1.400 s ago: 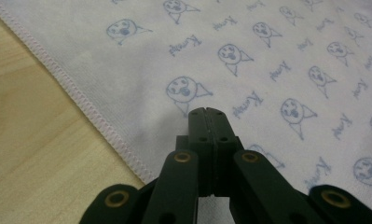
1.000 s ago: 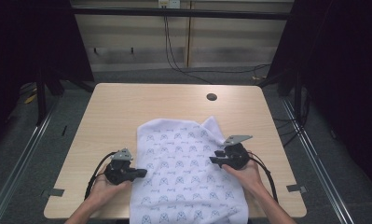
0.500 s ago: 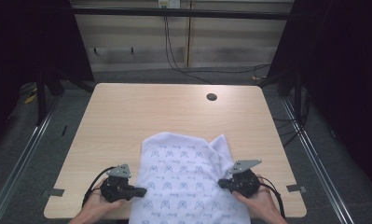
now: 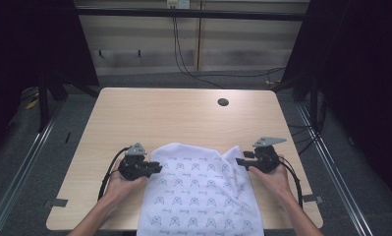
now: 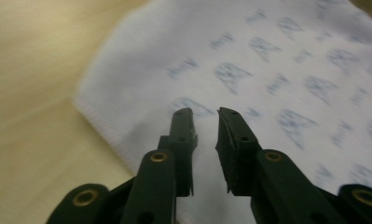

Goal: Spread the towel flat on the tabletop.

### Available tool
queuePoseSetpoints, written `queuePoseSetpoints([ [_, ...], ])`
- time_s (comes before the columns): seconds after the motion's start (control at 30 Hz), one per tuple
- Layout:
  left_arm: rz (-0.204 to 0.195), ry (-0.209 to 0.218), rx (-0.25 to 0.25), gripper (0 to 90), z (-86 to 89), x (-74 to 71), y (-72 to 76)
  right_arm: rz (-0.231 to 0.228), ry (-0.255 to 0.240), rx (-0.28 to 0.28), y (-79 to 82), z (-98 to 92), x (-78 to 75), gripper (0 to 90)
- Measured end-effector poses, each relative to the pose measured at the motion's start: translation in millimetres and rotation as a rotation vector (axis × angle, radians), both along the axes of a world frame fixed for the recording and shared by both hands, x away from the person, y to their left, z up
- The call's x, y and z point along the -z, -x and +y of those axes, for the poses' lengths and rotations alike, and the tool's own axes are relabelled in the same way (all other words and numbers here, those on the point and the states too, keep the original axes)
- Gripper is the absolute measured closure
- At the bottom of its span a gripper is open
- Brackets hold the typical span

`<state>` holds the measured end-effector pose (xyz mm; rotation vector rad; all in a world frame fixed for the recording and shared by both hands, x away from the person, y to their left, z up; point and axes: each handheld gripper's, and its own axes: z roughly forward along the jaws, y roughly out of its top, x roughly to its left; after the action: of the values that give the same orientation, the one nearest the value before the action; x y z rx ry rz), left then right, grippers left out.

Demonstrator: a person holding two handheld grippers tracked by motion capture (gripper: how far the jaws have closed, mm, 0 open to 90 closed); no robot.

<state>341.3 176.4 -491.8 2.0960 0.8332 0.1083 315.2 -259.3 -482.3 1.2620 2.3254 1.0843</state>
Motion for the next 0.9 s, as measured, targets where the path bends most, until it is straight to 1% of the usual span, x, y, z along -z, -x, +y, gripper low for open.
queuePoseSetpoints([
  [0.07, -0.024, -0.003, -0.037, 72.1, 3.6, -0.7, -11.5, -0.003, -0.017, 0.014, -13.3, 0.4, 1.9, 49.5],
  [0.1, -0.024, 0.003, -0.059, 71.1, 6.5, -0.3, -17.7, -0.005, -0.012, 0.024, -19.0, 0.6, 2.6, 48.5],
  [0.13, -0.017, 0.009, -0.077, 68.5, 8.9, 0.8, -23.7, 0.0, -0.033, 0.029, -23.7, 0.9, 3.8, 48.4],
  [0.17, -0.016, 0.024, -0.109, 66.0, 10.9, 2.3, -28.4, 0.003, -0.041, 0.031, -27.9, 1.0, 5.4, 47.7],
  [0.2, -0.007, 0.051, -0.133, 63.1, 11.7, 4.8, -31.6, 0.004, -0.049, 0.037, -31.1, 1.1, 7.1, 47.4],
  [0.23, 0.009, 0.053, -0.126, 61.0, 10.7, 7.4, -33.0, 0.014, -0.073, 0.041, -34.1, 1.7, 9.0, 47.5],
  [0.27, 0.017, 0.03, -0.123, 58.9, 8.4, 9.3, -33.2, 0.015, -0.076, 0.035, -35.9, 2.4, 10.2, 49.3],
  [0.3, 0.021, -0.005, -0.123, 56.5, 4.4, 11.9, -32.5, 0.028, -0.079, 0.029, -36.0, 3.2, 10.4, 51.9],
  [0.33, 0.019, -0.02, -0.123, 56.2, 1.8, 14.2, -32.1, 0.035, -0.077, 0.017, -35.6, 4.4, 10.2, 58.2],
  [0.37, -0.002, -0.031, -0.134, 61.1, 0.4, 14.3, -31.0, 0.027, -0.065, 0.005, -35.1, 5.2, 9.7, 70.3],
  [0.4, -0.008, -0.019, -0.124, 72.7, -0.8, 14.2, -31.0, 0.025, -0.061, 0.0, -33.6, 5.2, 8.0, 78.5],
  [0.43, -0.004, -0.014, -0.11, 80.1, -2.2, 13.5, -30.5, 0.015, -0.064, -0.002, -32.1, 4.5, 5.8, 85.0],
  [0.47, -0.018, -0.019, -0.099, 85.9, -3.0, 11.8, -29.0, 0.001, -0.074, 0.002, -30.5, 3.3, 2.5, 88.8],
  [0.5, -0.022, -0.009, -0.094, 86.9, -2.3, 10.0, -28.3, -0.015, -0.076, 0.014, -28.7, 1.7, -1.9, 89.1],
  [0.53, -0.028, 0.004, -0.102, 87.3, -0.1, 6.4, -27.2, -0.03, -0.083, 0.02, -27.0, 0.0, -5.8, 89.3],
  [0.6, -0.053, 0.054, -0.119, 87.5, 8.7, -3.9, -25.7, -0.073, -0.103, 0.033, -22.0, -6.5, -17.8, 89.2],
  [0.63, -0.07, 0.085, -0.138, 87.5, 12.8, -9.3, -24.1, -0.102, -0.116, 0.039, -19.7, -10.9, -24.6, 89.2],
  [0.67, -0.089, 0.113, -0.143, 87.6, 16.9, -14.7, -22.3, -0.132, -0.131, 0.053, -16.9, -15.3, -31.5, 89.2],
  [0.7, -0.128, 0.132, -0.16, 87.5, 20.5, -21.5, -18.2, -0.164, -0.147, 0.059, -14.1, -20.0, -37.8, 89.1],
  [0.73, -0.147, 0.145, -0.152, 87.5, 23.5, -26.1, -15.4, -0.211, -0.172, 0.069, -8.9, -25.1, -44.5, 89.1],
  [0.77, -0.148, 0.149, -0.144, 87.5, 24.4, -28.4, -13.2, -0.229, -0.187, 0.073, -4.9, -28.6, -48.3, 89.1],
  [0.8, -0.156, 0.121, -0.127, 87.1, 25.1, -29.5, -11.2, -0.227, -0.186, 0.072, -2.8, -30.4, -49.7, 88.5],
  [0.83, -0.133, 0.09, -0.104, 85.7, 26.2, -27.5, -10.7, -0.213, -0.16, 0.07, -0.9, -31.5, -49.2, 87.5],
  [0.87, -0.129, 0.081, -0.104, 84.1, 26.9, -25.6, -9.8, -0.183, -0.139, 0.061, 1.3, -33.0, -45.1, 85.3],
  [0.9, -0.123, 0.075, -0.106, 83.5, 27.9, -22.9, -8.7, -0.161, -0.131, 0.055, 2.0, -33.6, -41.0, 82.3],
])
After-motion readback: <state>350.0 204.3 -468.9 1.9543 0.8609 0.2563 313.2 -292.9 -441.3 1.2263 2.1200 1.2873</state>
